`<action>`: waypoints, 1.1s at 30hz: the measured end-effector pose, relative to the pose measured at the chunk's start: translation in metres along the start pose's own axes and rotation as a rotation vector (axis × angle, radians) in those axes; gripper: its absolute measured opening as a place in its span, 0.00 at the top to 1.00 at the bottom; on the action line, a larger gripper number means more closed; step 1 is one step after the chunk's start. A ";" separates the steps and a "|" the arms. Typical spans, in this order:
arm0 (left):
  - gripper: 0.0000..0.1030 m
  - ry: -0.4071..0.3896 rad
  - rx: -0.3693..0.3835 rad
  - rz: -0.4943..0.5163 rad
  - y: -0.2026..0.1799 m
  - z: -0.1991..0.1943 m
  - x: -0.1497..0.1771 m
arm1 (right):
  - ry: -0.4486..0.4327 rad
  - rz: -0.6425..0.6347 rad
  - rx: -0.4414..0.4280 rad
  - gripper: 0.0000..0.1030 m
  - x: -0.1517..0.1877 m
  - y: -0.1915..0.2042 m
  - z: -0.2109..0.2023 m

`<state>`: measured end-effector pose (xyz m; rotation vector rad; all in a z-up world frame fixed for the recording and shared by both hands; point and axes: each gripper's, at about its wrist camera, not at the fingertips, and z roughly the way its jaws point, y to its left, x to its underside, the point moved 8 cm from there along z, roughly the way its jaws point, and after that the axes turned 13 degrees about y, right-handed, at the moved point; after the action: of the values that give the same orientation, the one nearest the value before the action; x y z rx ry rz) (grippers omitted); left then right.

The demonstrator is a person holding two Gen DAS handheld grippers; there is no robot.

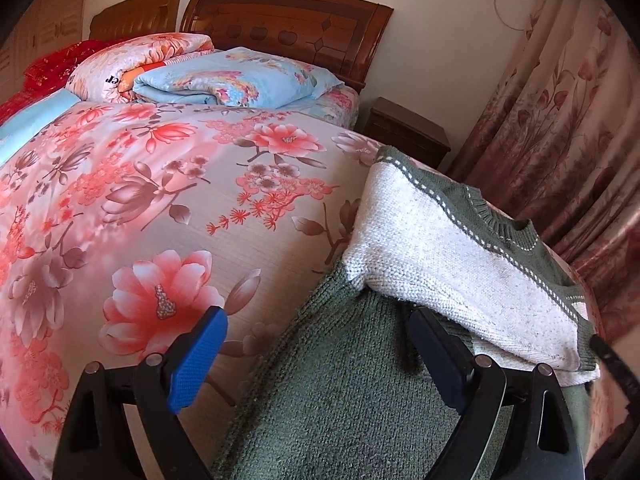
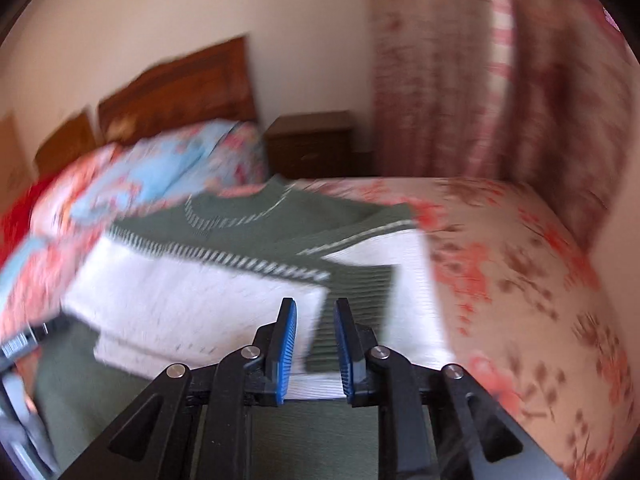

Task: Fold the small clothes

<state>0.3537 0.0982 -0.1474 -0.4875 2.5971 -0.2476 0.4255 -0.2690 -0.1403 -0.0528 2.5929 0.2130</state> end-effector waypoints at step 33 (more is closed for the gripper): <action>0.00 0.023 0.075 0.114 -0.095 0.058 -0.132 | 0.015 0.018 -0.069 0.76 0.012 -0.007 0.026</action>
<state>0.5182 0.0558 -0.1172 -0.3115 2.6166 -0.3122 0.4291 -0.2719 -0.1690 -0.0556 2.6018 0.3097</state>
